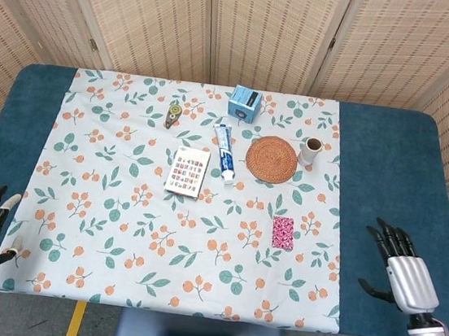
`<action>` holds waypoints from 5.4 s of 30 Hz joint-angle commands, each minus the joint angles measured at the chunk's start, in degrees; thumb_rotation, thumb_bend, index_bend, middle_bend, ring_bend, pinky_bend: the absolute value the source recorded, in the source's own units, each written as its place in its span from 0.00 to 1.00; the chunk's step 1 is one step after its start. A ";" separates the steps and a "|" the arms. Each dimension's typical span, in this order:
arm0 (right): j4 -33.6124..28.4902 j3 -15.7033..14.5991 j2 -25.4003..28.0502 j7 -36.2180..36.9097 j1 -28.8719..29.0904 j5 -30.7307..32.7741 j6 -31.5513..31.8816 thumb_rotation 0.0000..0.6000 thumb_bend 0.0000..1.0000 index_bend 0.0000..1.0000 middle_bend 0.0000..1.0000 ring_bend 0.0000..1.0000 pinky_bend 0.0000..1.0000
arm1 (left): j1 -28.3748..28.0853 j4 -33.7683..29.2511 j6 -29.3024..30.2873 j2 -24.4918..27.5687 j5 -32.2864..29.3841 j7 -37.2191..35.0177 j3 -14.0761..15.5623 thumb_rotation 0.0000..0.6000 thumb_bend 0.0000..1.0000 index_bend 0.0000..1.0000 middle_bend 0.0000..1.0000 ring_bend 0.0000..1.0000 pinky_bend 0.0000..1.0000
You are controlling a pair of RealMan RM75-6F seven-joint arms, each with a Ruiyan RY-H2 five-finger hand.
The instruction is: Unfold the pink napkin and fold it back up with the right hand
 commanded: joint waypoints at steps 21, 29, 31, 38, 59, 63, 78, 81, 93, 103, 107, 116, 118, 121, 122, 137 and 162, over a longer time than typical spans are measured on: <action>3.14 4.19 -12.88 -6.93 16.43 13.87 -22.72 0.46 0.22 0.26 0.01 0.00 0.00 | 0.57 2.20 -0.49 -0.45 -0.10 -2.26 0.64 1.00 0.43 0.23 0.03 0.11 0.00; 5.37 4.27 -17.61 -12.58 19.37 18.31 -25.41 0.46 0.22 0.26 0.01 0.00 0.00 | 0.77 3.86 -0.49 -0.60 0.56 -4.11 1.07 1.00 0.43 0.25 0.04 0.11 0.00; 5.89 4.32 -18.51 -13.73 19.87 19.20 -25.54 0.46 0.22 0.26 0.01 0.00 0.00 | 0.86 4.42 -0.41 -0.66 0.65 -4.78 1.11 1.00 0.43 0.25 0.04 0.11 0.00; 6.91 4.15 -20.60 -16.30 21.07 21.31 -25.75 0.46 0.22 0.26 0.01 0.00 0.00 | 1.13 5.68 -0.32 -1.07 0.51 -5.65 1.15 1.00 0.43 0.26 0.04 0.12 0.00; 8.87 3.04 -22.21 -18.30 22.59 23.55 -25.94 0.46 0.22 0.26 0.01 0.00 0.00 | 1.43 6.86 -0.47 -1.49 0.59 -7.07 1.25 1.00 0.43 0.26 0.04 0.12 0.00; 9.29 2.71 -22.14 -18.07 22.43 23.62 -25.63 0.45 0.22 0.26 0.01 0.00 0.00 | 1.38 6.85 -0.61 -1.52 0.59 -6.96 1.24 1.00 0.43 0.26 0.04 0.12 0.00; 9.69 1.18 -19.92 -16.22 20.40 23.04 -23.75 0.45 0.22 0.26 0.01 0.00 0.00 | 1.31 6.69 -0.81 -1.66 0.50 -6.33 1.16 1.00 0.43 0.27 0.04 0.12 0.00; 9.63 0.79 -19.28 -15.86 19.82 23.11 -23.49 0.46 0.22 0.26 0.01 0.00 0.00 | 1.26 6.63 -0.97 -1.72 0.44 -6.18 1.16 1.00 0.43 0.27 0.04 0.12 0.00; 9.53 -0.41 -16.60 -14.90 17.42 22.90 -21.82 0.46 0.22 0.26 0.01 0.00 0.00 | 1.24 6.52 -0.96 -1.80 0.48 -5.98 1.13 1.00 0.43 0.27 0.04 0.12 0.00; 8.13 -0.72 -14.10 -14.10 15.54 21.59 -19.45 0.46 0.22 0.26 0.01 0.00 0.00 | 1.43 6.57 -0.72 -1.83 0.51 -6.04 1.16 1.00 0.43 0.27 0.04 0.12 0.00; 7.64 0.14 -13.91 -13.34 15.66 20.84 -18.89 0.46 0.22 0.26 0.01 0.00 0.00 | 1.41 6.48 -0.64 -1.83 0.73 -6.03 1.21 1.00 0.43 0.27 0.04 0.12 0.00; 5.64 -1.12 -15.01 -15.15 16.56 17.85 -19.99 0.45 0.22 0.26 0.01 0.00 0.00 | 1.80 6.33 -0.26 -1.60 0.72 -6.11 1.37 1.00 0.43 0.27 0.04 0.12 0.00; 4.74 -2.03 -14.50 -14.98 15.76 16.57 -18.99 0.45 0.22 0.26 0.02 0.00 0.00 | 1.97 6.31 -0.15 -1.54 0.74 -6.20 1.47 1.00 0.43 0.27 0.04 0.12 0.00; 4.02 -3.33 -13.88 -14.87 14.61 15.01 -17.78 0.45 0.22 0.26 0.02 0.00 0.00 | 2.08 6.22 -0.06 -1.51 0.75 -6.16 1.52 1.00 0.43 0.27 0.04 0.12 0.00; 3.93 -3.71 -13.81 -14.93 14.38 14.61 -17.67 0.45 0.22 0.26 0.02 0.00 0.00 | 2.08 6.15 -0.02 -1.50 0.81 -6.14 1.53 1.00 0.43 0.27 0.04 0.12 0.00; 5.72 -3.16 -16.09 -16.99 15.14 14.55 -19.45 0.45 0.22 0.26 0.02 0.00 0.00 | 2.18 6.11 0.23 -1.41 1.15 -6.21 1.53 1.00 0.43 0.27 0.04 0.12 0.00; 7.45 0.15 -17.76 -20.64 18.23 19.31 -22.47 0.46 0.22 0.26 0.02 0.00 0.00 | 2.63 7.65 -0.34 -1.80 0.21 -7.43 1.47 1.00 0.43 0.27 0.04 0.12 0.00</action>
